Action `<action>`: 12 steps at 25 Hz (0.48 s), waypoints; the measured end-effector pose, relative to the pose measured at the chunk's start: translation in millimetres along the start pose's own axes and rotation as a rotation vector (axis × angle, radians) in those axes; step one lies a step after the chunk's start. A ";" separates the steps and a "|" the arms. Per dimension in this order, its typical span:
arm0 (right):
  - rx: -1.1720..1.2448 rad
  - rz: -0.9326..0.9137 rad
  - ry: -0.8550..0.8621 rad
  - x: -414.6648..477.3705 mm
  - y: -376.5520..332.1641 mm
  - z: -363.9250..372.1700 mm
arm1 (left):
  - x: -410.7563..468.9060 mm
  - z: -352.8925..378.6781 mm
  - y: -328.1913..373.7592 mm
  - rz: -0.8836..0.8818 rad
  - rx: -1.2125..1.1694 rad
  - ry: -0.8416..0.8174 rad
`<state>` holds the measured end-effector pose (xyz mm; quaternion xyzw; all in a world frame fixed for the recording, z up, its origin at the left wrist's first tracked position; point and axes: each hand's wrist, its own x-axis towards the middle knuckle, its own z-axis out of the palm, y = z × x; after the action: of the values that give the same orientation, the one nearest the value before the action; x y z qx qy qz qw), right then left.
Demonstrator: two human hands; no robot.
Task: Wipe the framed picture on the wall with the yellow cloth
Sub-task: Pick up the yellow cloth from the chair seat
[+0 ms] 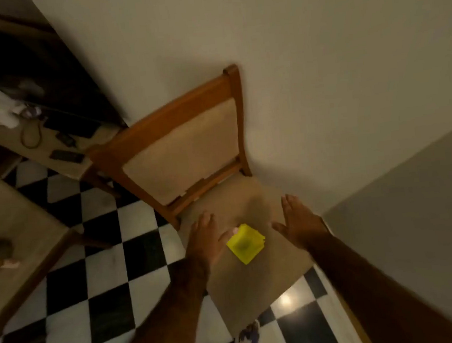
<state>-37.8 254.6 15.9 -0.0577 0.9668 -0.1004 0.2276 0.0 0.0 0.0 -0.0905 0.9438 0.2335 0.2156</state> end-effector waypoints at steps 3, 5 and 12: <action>0.089 0.028 -0.202 28.7 3.9 66.1 | 30.0 52.0 -23.5 -0.091 -0.101 -0.112; 0.207 0.079 -0.300 42.5 0.0 102.2 | 42.3 82.9 -37.1 -0.110 -0.119 -0.185; 0.380 0.124 -0.243 81.3 -14.3 181.0 | 67.1 156.6 -40.3 -0.360 -0.377 -0.085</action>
<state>-27.4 197.5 -174.4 0.0338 0.8979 -0.2587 0.3547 8.3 35.2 -171.3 -0.2856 0.8425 0.3667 0.2723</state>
